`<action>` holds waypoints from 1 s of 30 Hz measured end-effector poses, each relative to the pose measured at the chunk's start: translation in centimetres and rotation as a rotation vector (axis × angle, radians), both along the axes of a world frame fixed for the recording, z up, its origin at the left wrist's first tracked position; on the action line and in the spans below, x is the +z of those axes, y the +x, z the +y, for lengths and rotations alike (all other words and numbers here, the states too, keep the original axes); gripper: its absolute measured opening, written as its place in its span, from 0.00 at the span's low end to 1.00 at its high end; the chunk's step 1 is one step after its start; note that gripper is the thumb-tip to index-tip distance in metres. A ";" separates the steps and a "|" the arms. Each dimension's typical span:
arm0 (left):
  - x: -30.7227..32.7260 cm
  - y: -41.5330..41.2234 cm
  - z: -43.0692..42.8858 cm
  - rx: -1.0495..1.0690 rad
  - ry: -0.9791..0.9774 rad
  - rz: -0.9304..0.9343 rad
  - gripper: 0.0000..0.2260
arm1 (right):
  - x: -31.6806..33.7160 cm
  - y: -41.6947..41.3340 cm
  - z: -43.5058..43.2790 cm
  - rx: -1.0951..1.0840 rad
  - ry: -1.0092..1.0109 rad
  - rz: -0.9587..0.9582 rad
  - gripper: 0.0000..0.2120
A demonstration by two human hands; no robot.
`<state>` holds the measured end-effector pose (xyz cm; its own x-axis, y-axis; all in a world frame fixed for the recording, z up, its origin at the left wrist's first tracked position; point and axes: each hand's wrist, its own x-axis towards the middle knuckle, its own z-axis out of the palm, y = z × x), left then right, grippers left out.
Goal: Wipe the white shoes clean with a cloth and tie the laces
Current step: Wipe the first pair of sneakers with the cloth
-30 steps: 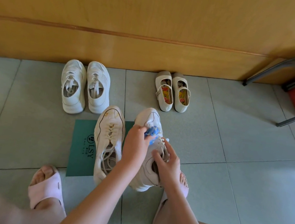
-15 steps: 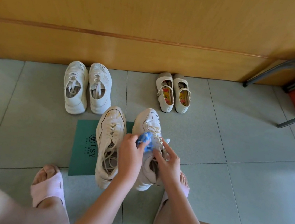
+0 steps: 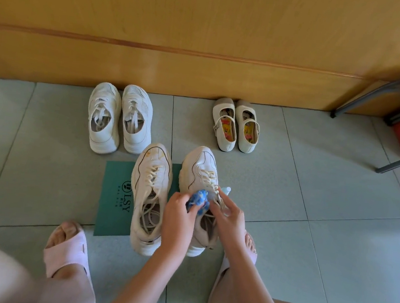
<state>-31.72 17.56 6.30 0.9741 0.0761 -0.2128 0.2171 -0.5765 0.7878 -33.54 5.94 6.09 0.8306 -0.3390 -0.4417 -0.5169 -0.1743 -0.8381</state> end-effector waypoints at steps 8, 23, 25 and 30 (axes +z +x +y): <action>0.8 -3.3 -0.2 0.002 0.028 0.003 0.10 | 0.5 0.0 -0.5 -0.067 0.003 0.017 0.16; -0.4 -9.2 0.3 0.109 -0.139 0.061 0.10 | 1.0 0.2 -0.3 -0.045 -0.087 0.073 0.19; -0.7 -9.5 0.7 0.114 -0.125 0.088 0.10 | 1.3 0.5 0.1 -0.036 -0.094 0.080 0.19; -1.6 -11.1 1.2 0.051 -0.065 0.197 0.09 | 1.3 0.8 1.3 -0.048 -0.130 0.077 0.20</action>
<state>-42.79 18.75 4.69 0.9084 0.1043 -0.4049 0.3983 -0.5103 0.7622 -32.77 7.25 7.41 0.7777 -0.4357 -0.4531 -0.5888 -0.2523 -0.7679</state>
